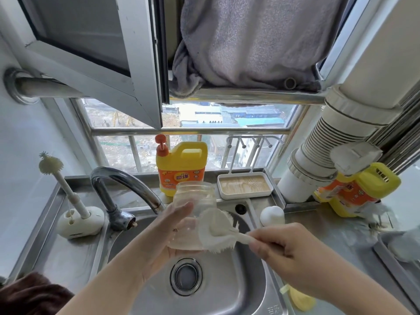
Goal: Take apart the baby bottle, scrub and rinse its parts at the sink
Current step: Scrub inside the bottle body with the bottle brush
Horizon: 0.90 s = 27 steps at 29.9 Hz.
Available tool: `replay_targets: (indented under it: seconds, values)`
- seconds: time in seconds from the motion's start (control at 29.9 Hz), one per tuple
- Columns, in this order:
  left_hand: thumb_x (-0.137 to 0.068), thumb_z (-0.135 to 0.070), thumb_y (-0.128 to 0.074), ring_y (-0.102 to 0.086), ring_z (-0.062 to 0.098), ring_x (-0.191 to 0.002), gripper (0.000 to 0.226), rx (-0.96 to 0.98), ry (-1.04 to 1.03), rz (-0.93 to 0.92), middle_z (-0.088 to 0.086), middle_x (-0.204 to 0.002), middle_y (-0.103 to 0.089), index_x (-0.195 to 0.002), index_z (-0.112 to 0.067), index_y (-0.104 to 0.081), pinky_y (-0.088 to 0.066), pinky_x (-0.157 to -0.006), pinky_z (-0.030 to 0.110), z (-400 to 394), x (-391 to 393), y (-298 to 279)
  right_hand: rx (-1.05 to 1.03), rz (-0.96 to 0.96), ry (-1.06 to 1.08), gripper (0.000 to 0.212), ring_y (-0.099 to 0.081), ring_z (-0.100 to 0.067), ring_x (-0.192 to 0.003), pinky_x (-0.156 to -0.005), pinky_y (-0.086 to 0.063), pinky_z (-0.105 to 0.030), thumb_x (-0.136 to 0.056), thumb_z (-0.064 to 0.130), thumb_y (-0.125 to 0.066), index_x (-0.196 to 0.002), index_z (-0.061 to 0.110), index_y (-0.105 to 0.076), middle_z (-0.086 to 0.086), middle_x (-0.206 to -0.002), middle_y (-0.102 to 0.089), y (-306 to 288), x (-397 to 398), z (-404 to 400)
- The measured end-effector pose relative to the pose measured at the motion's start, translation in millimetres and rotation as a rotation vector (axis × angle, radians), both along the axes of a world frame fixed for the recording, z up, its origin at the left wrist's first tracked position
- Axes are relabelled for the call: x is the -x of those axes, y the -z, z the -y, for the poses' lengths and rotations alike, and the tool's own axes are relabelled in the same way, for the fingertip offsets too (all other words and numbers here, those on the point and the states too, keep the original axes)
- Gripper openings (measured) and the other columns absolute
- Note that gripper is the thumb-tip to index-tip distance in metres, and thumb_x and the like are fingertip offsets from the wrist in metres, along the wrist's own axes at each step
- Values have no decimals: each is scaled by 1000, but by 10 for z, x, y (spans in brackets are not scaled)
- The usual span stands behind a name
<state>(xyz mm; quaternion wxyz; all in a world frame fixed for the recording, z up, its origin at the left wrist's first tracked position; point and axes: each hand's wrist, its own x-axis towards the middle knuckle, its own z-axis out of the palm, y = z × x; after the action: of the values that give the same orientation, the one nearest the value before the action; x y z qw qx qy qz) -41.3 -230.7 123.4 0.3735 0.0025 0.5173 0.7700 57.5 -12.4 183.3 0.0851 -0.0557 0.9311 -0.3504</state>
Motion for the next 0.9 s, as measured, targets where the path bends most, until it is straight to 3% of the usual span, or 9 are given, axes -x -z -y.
replay_targets:
  seconds: [0.13,0.27,0.37,0.53,0.6,0.7,0.8,0.9]
  values:
    - [-58,-40,-78,-62,35,-105,75,-145,89,67,19,-123,-62,-127,-19,-56,-55,-79,44,60,3,33,78,30,68,21,-33,-5,-52,-54,-28,-21,-90,41,-52,-92,28,-69,4,-57,-40,42,-59,-68]
    - [-43,-39,-92,-63,34,-96,89,-238,86,128,19,-119,-62,-122,-12,-62,-59,-63,38,64,-29,139,149,58,56,22,-32,-5,-53,-53,-27,-20,-88,46,-52,-92,35,-70,6,-57,-40,31,-59,-53]
    - [-37,-32,-95,-62,39,-101,91,-276,86,172,22,-125,-59,-120,-12,-63,-59,-63,41,52,-53,137,134,112,72,28,-31,-4,-52,-53,-26,-19,-82,55,-49,-84,35,-69,7,-54,-39,15,-82,-73]
    - [-31,-33,-96,-64,42,-100,97,-186,65,109,27,-115,-63,-120,-13,-61,-59,-66,44,7,-45,81,-131,8,212,23,-45,-12,-50,-53,-40,-33,-92,43,-50,-71,41,-61,4,-58,-55,-29,79,-153]
    - [-25,-36,-96,-67,39,-94,103,-149,22,90,25,-109,-66,-119,-12,-59,-60,-62,42,-17,-19,61,-59,-51,218,18,-44,-7,-49,-51,-36,-25,-92,41,-49,-81,40,-64,11,-56,-54,-68,157,-52]
    - [-25,-38,-95,-68,39,-91,102,-105,23,48,24,-108,-67,-116,-11,-60,-59,-64,43,6,1,33,-3,8,49,22,-39,-2,-49,-50,-30,-14,-93,40,-50,-97,28,-68,11,-56,-46,-91,99,128]
    - [-30,-42,-93,-65,42,-97,96,-62,40,13,24,-111,-66,-118,-18,-61,-58,-73,49,84,-7,51,-56,128,56,18,-40,-3,-49,-52,-30,-15,-91,44,-51,-84,36,-66,8,-56,-47,-128,29,29]
    - [-32,-45,-92,-65,42,-99,97,-26,62,-8,25,-110,-66,-119,-20,-59,-54,-83,54,84,-40,55,-113,28,168,21,-41,-4,-47,-52,-32,-22,-92,43,-50,-76,42,-64,13,-53,-51,-138,145,-36]
